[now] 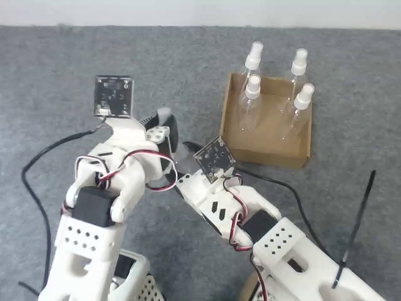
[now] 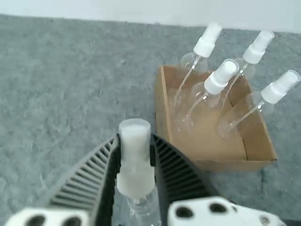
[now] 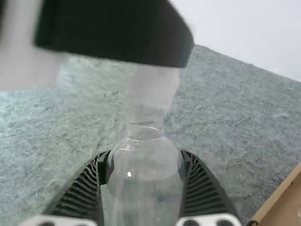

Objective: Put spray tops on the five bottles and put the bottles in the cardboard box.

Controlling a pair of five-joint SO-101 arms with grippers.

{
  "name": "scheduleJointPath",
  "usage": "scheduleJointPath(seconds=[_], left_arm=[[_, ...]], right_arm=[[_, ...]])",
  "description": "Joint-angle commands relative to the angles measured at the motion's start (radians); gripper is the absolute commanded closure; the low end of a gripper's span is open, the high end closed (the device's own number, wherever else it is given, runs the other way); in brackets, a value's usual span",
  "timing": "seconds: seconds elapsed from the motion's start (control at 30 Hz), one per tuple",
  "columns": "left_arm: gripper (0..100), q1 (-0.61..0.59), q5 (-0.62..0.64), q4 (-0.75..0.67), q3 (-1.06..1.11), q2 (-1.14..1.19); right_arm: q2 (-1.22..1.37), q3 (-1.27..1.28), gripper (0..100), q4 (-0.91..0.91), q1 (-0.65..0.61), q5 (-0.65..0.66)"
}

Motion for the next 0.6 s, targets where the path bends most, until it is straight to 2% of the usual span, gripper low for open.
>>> scheduleJointPath(seconds=[0.0, 0.2, 0.33, 0.57], left_arm=[[99, 0.009, -0.044, 0.008, 0.002, -0.034], [99, 0.008, -0.048, 0.0, 0.091, -0.21], [98, 0.009, -0.101, -0.078, 0.179, -0.31], [86, 0.014, -0.103, -0.106, 0.194, -0.238]], right_arm=[[-0.036, -0.006, 99.2, -0.025, 0.024, -0.011], [-0.045, 0.028, 99.2, -0.018, 0.018, -0.008], [-0.045, 0.031, 99.2, -0.027, 0.018, -0.008], [-0.047, 0.078, 99.2, -0.173, 0.018, -0.008]])
